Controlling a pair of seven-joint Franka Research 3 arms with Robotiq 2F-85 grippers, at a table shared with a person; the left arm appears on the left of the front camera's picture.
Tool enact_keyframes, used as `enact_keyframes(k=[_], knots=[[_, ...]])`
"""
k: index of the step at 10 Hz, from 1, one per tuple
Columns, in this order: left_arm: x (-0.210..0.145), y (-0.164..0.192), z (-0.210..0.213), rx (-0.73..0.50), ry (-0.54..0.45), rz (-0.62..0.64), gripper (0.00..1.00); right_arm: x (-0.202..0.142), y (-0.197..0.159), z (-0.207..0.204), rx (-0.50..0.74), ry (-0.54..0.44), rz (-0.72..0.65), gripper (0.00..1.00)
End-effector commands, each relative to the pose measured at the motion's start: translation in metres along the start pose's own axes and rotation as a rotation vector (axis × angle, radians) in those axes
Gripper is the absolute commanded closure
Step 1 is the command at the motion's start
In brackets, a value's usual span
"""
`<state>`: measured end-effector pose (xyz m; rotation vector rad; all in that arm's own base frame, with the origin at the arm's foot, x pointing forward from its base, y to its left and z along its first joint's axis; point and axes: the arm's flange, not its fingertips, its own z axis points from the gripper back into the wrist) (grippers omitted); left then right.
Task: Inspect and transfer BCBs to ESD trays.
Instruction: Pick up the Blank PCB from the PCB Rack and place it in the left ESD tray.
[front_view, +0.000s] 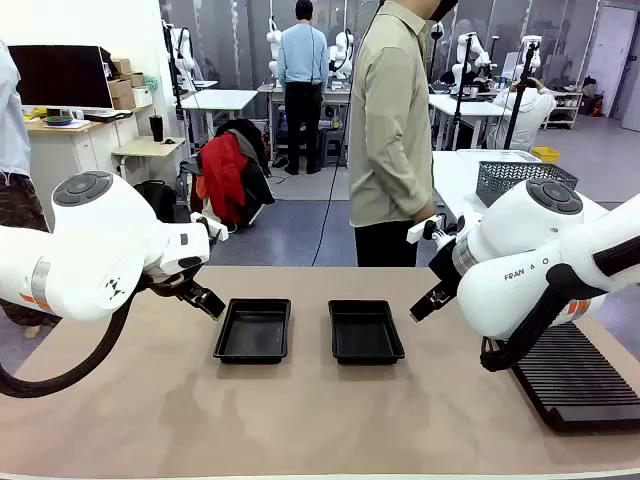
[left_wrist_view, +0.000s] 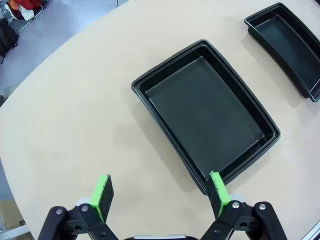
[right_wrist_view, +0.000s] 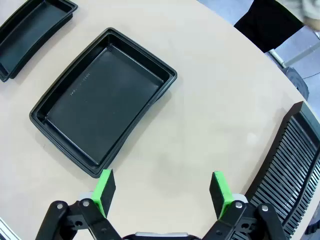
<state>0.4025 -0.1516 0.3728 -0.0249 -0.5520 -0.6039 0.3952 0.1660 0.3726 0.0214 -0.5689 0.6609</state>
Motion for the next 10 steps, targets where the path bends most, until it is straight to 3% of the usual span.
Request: enact_keyframes(k=[1,10], knots=[[-0.0001,0.0,-0.0001,0.0,0.0,0.0,0.0,0.0,0.0,0.0,0.0,0.0,0.0,0.0],[-0.0001,0.0,-0.0001,0.0,0.0,0.0,0.0,0.0,0.0,0.0,0.0,0.0,0.0,0.0]])
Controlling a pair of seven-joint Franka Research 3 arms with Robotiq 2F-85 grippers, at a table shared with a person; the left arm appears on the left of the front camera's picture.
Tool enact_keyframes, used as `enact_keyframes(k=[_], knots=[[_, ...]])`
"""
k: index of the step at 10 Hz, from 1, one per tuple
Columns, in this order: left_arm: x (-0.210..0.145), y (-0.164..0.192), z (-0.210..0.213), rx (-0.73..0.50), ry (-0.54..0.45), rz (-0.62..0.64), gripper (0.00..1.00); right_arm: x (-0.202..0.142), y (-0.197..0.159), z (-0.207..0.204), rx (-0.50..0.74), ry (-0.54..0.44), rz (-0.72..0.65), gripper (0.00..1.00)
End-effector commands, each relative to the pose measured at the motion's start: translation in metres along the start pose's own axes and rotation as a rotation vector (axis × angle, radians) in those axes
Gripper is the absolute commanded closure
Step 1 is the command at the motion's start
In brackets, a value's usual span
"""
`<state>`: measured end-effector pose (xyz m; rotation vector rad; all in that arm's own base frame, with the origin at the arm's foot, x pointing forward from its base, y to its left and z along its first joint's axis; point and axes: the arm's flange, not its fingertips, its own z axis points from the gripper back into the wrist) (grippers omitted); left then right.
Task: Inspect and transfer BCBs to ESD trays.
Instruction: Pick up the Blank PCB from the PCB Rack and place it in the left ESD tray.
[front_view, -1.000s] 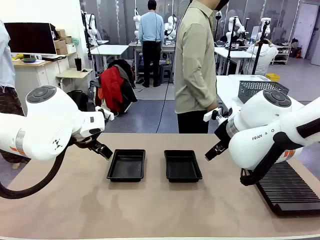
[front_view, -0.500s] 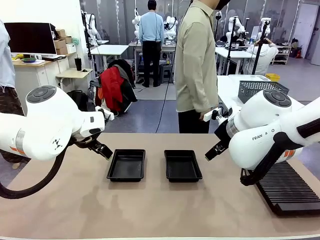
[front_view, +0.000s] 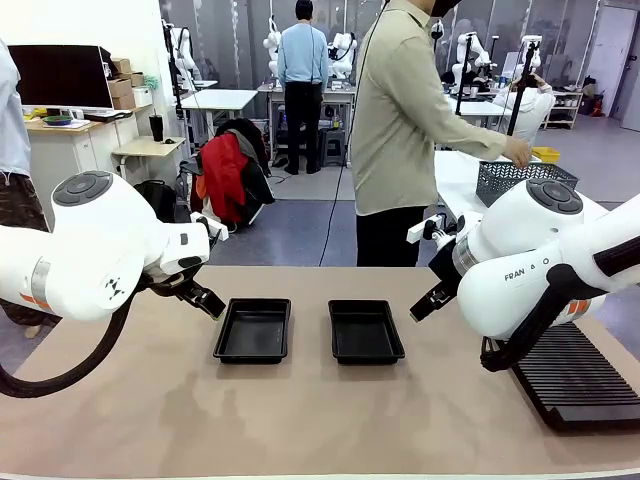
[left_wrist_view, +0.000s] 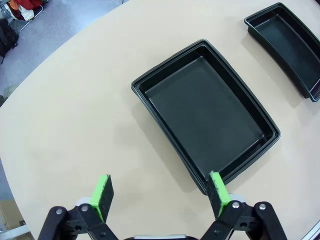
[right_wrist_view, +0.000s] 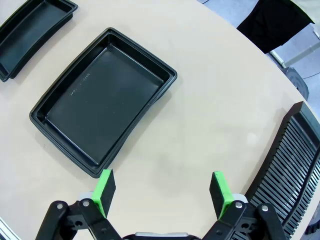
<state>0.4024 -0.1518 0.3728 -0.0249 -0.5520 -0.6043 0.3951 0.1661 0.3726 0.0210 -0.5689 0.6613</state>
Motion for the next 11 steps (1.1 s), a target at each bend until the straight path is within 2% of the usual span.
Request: enact_keyframes(k=[1,4,6,8,11], knots=[[0.0,0.0,0.0,0.0,0.0,0.0,0.0,0.0,0.0,0.0,0.0,0.0,0.0,0.0],[0.0,0.0,0.0,0.0,0.0,0.0,0.0,0.0,0.0,0.0,0.0,0.0,0.0,0.0],[-0.001,0.003,0.027,-0.155,0.045,0.041,0.0,0.01,-0.015,0.043,0.104,0.036,-0.044,0.0],[0.006,0.011,0.069,-0.239,0.09,0.062,0.0,0.019,-0.031,0.088,0.174,0.065,-0.111,0.0],[0.017,0.034,0.122,-0.316,0.129,0.214,0.0,0.025,-0.065,0.16,0.274,0.084,-0.228,0.0]])
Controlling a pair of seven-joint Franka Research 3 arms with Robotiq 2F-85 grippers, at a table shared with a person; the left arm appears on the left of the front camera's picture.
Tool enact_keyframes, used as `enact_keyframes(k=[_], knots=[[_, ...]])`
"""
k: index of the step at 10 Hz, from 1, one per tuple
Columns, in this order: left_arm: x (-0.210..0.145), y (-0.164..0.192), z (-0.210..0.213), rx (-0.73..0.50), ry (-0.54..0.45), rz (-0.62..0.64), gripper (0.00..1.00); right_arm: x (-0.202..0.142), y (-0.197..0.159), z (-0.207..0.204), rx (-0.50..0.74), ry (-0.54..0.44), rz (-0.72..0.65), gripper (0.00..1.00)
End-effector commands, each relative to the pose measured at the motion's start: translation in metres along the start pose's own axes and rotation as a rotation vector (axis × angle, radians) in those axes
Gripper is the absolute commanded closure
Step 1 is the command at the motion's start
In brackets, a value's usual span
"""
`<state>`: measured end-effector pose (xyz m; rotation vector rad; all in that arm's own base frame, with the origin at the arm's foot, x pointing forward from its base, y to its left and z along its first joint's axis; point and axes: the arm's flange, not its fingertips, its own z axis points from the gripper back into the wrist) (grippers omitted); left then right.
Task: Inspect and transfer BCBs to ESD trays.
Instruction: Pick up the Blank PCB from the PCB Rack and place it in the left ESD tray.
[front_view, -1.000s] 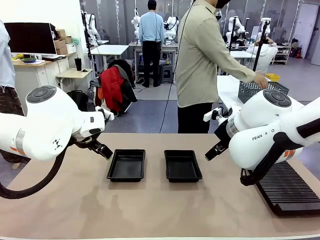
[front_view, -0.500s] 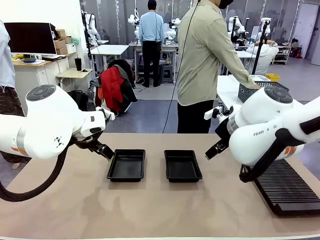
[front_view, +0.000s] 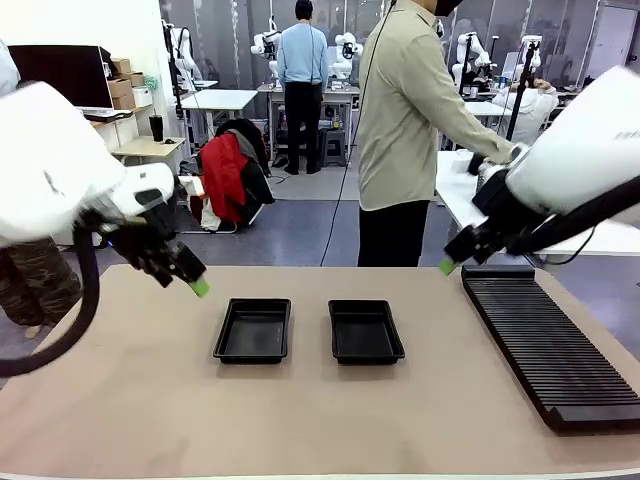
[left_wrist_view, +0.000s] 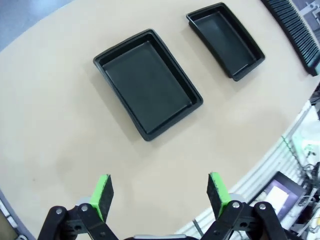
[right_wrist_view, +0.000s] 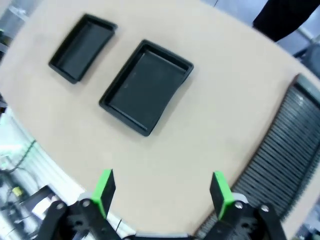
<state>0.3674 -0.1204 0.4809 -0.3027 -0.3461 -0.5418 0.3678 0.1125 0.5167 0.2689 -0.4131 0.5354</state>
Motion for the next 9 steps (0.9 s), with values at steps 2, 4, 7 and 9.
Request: enact_keyframes(k=[2,4,7,9], knots=[[0.006,0.016,0.041,-0.089,0.055,0.177,0.0,0.001,-0.028,0.06,0.098,0.091,-0.084,0.0],[-0.001,0.032,0.075,-0.15,0.053,0.279,0.0,-0.002,-0.053,0.096,0.213,0.107,-0.166,0.0],[-0.019,0.054,0.106,-0.202,0.019,0.393,0.0,-0.007,-0.097,0.125,0.341,0.108,-0.277,0.0],[-0.03,0.066,0.121,-0.202,0.019,0.461,0.0,-0.012,-0.129,0.14,0.374,0.089,-0.363,0.0]])
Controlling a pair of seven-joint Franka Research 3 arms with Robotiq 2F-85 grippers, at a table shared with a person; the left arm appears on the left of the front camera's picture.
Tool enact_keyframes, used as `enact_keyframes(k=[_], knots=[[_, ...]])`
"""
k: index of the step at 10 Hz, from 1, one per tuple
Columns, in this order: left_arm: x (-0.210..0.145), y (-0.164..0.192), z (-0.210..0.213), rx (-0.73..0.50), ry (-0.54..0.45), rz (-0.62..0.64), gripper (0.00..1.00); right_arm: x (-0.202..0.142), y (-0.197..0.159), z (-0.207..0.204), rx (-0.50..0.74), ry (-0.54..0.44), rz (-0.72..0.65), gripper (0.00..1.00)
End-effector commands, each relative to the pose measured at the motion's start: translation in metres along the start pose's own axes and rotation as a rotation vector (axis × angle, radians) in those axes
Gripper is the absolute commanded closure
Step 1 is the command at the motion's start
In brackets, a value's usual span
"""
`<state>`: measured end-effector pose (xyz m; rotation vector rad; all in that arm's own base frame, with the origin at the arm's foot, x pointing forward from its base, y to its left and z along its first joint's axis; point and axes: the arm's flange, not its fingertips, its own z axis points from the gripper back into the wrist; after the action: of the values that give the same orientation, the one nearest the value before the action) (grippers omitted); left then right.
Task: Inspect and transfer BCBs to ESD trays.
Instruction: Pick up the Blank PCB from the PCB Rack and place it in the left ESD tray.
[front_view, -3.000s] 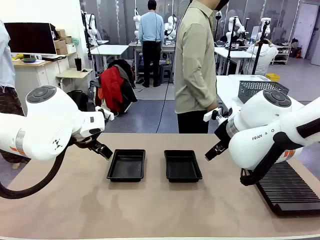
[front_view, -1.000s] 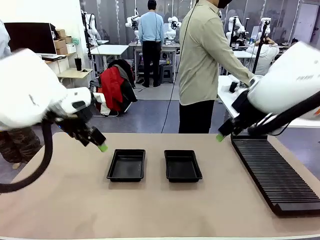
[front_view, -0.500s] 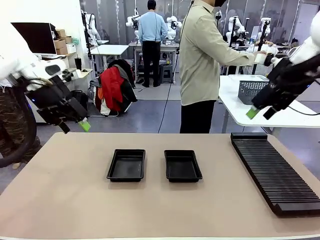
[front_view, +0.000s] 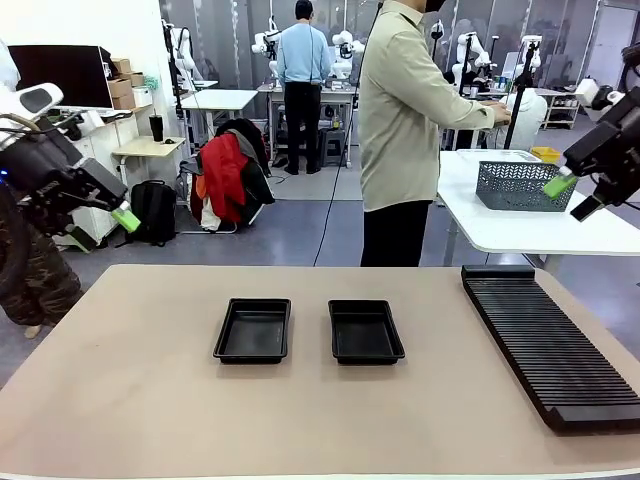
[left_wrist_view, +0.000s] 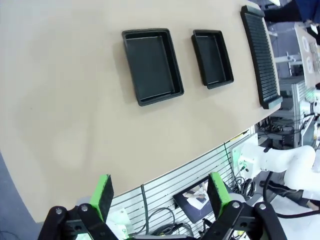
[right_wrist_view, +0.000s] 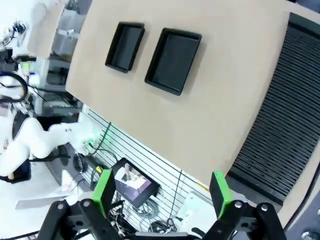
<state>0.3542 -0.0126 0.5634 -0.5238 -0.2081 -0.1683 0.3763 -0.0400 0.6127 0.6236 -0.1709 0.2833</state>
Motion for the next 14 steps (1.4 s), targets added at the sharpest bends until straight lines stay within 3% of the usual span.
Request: enact_keyframes(k=[1,6,10,14], knots=[[-0.003,0.006,0.011,-0.027,-0.002,0.078,0.0,0.008,-0.016,0.016,0.045,-0.016,-0.059,0.0],[-0.002,0.017,0.051,-0.035,-0.067,0.163,0.0,-0.002,-0.072,0.063,0.096,-0.038,-0.199,0.0],[0.006,0.009,0.068,-0.001,-0.082,0.2,0.0,-0.003,-0.082,0.075,0.053,-0.057,-0.226,0.0],[0.002,0.015,0.064,0.0,-0.095,0.153,0.0,-0.006,-0.083,0.07,0.049,-0.05,-0.228,0.0]])
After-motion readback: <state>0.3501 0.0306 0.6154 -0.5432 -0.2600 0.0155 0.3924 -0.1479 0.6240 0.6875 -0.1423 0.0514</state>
